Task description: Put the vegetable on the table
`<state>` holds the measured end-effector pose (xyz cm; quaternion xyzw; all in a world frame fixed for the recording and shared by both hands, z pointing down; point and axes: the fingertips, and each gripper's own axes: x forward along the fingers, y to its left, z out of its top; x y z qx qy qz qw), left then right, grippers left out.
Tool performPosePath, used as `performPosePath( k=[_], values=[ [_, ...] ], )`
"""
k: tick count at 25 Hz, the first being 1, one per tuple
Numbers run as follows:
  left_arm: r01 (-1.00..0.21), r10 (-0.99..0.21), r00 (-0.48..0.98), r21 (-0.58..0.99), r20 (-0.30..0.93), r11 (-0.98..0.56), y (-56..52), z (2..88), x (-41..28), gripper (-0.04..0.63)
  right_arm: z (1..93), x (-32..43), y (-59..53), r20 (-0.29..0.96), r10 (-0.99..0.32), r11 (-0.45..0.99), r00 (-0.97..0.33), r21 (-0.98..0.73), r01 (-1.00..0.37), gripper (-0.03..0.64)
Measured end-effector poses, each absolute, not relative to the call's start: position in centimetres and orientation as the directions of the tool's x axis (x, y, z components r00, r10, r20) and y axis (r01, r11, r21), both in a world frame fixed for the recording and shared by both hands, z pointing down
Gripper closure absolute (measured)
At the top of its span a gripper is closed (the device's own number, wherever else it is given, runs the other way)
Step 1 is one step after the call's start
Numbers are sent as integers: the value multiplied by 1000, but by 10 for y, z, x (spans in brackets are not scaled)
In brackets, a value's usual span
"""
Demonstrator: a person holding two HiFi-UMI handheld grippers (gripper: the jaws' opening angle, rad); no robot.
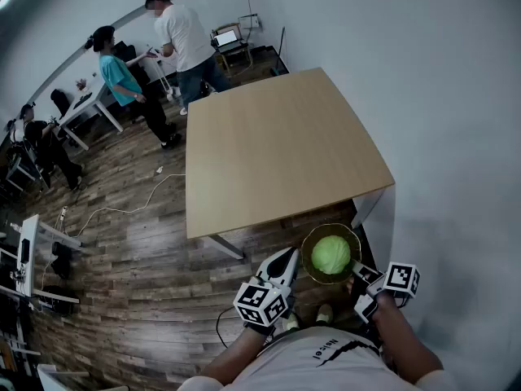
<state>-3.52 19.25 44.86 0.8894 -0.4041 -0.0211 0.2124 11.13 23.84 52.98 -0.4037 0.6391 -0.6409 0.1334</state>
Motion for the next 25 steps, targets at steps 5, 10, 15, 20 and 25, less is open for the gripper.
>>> performPosePath(
  k=[5,10,15,20,25],
  values=[
    [-711,-728,672,397,136,-581,198,448,-30,583,530,115,245,350,-682,-152,-642,-927,-344,589],
    [-716,-733,666,396,138,-576,200,448,-27,583,530,119,245,344,-681,-146,-646,-929,-341,589],
    [-716,-731,666,401,149,-571,205,450,-20,583,533,127,250,356,-681,-173,-640,-927,-332,589],
    [-721,-734,661,398,154,-566,204,453,-15,583,542,134,249,365,-678,-182,-638,-925,-334,589],
    [-733,-745,649,392,158,-556,198,456,-12,583,545,136,241,353,-668,-164,-656,-929,-333,588]
  ],
)
